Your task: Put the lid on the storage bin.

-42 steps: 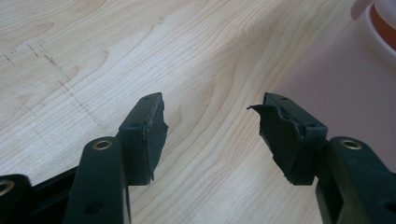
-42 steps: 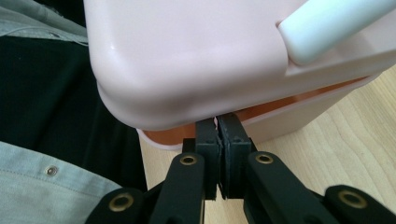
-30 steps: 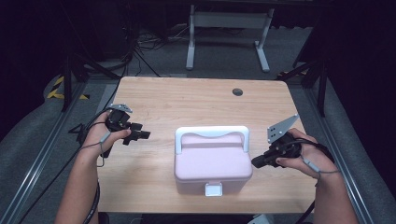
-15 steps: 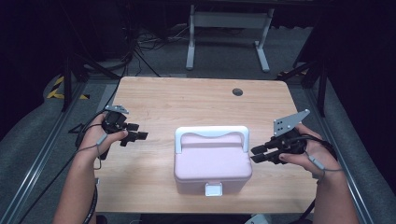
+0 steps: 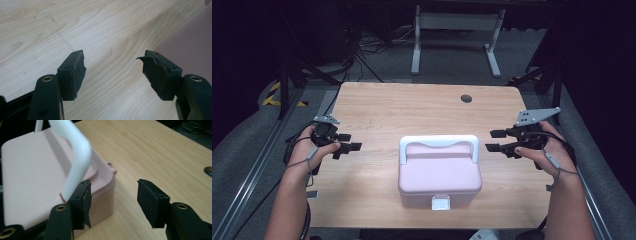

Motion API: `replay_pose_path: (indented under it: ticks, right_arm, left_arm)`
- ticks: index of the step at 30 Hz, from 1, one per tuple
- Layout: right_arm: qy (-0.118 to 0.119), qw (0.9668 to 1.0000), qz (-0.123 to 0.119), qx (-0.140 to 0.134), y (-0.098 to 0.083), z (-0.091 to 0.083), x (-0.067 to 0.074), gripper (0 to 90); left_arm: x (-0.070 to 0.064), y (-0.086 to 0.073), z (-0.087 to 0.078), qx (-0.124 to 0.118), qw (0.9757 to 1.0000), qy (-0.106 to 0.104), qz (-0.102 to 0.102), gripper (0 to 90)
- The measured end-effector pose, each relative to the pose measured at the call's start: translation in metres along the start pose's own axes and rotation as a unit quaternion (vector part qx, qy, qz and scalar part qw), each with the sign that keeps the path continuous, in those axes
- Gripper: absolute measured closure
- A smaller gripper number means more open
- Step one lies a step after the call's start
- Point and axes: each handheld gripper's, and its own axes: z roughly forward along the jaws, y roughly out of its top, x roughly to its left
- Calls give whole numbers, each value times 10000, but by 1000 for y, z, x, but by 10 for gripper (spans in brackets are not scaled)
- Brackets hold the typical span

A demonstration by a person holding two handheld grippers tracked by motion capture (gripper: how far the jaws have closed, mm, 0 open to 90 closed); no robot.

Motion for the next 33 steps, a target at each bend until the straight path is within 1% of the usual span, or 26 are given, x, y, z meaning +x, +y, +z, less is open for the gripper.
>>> replay_pose_path:
  ticks: [1, 3, 4, 5, 7, 8, 9, 11, 12, 13, 14, 15, 16, 18, 19, 20, 21, 23, 24, 27, 30, 33]
  right_arm:
    - [-75, 10000, 39, -26, -1, -1, -3, 430]
    - [-221, 9997, 120, -32, -4, -2, -8, 428]
    - [-251, 9995, 164, -39, -6, -3, -11, 423]
    - [-245, 9994, 233, -68, -7, -3, -14, 410]
    - [-259, 9991, 332, -103, -10, -3, -19, 399]
    - [-301, 9990, 327, -106, -12, -3, -22, 397]
    - [-342, 9989, 312, -105, -14, -2, -25, 388]
    - [-403, 9985, 354, -117, -17, -2, -30, 386]
    - [-447, 9981, 408, -106, -19, -2, -33, 378]
    - [-494, 9974, 518, -64, -21, -2, -35, 377]
    - [-547, 9969, 561, -23, -22, -2, -38, 377]
    - [-628, 9962, 610, 12, -25, -2, -41, 377]
    - [-707, 9956, 622, 33, -28, -1, -45, 377]
    - [-764, 9948, 679, 29, -32, 0, -51, 373]
    - [-793, 9940, 751, 32, -34, 1, -53, 372]
    - [-839, 9933, 791, 91, -37, 2, -56, 371]
    - [-888, 9926, 806, 162, -39, 4, -59, 371]
    - [-951, 9914, 851, 276, -44, 9, -64, 371]
    - [-957, 9912, 858, 308, -46, 11, -66, 371]
    - [-938, 9905, 898, 442, -52, 19, -71, 360]
    - [-995, 9887, 883, 695, -59, 26, -76, 360]
    - [-1002, 9871, 970, 789, -64, 32, -79, 360]
  left_arm:
    - [1, 0, 0, 6, 10000, 18, 25, 346]
    - [2, -1, 1, 20, 10000, 31, -8, 345]
    - [3, -1, 1, 53, 10000, 69, 21, 345]
    - [3, -1, 2, 40, 10000, 72, -26, 344]
    - [5, -2, 3, 69, 9999, 85, -48, 344]
    - [6, -3, 4, 102, 9999, 94, -86, 342]
    - [8, -3, 4, 149, 9998, 108, -60, 338]
    - [9, -4, 6, 162, 9998, 117, -101, 338]
    - [10, -5, 7, 183, 9997, 118, -123, 338]
    - [11, -5, 7, 213, 9996, 109, -122, 338]
    - [12, -6, 8, 178, 9997, 115, -146, 338]
    - [13, -6, 8, 210, 9996, 121, -157, 338]
    - [14, -7, 9, 186, 9996, 111, -176, 338]
    - [15, -8, 10, 209, 9995, 130, -186, 338]
    - [17, -8, 10, 263, 9994, 126, -175, 338]
    - [17, -9, 12, 272, 9992, 157, -234, 336]
    - [18, -10, 12, 334, 9990, 176, -242, 335]
    - [21, -11, 15, 417, 9984, 324, -214, 334]
    - [22, -12, 15, 446, 9982, 333, -221, 333]
    - [23, -12, 17, 470, 9983, 274, -227, 331]
    - [24, -12, 20, 488, 9981, 261, -251, 329]
    - [25, -13, 23, 494, 9982, 215, -274, 331]
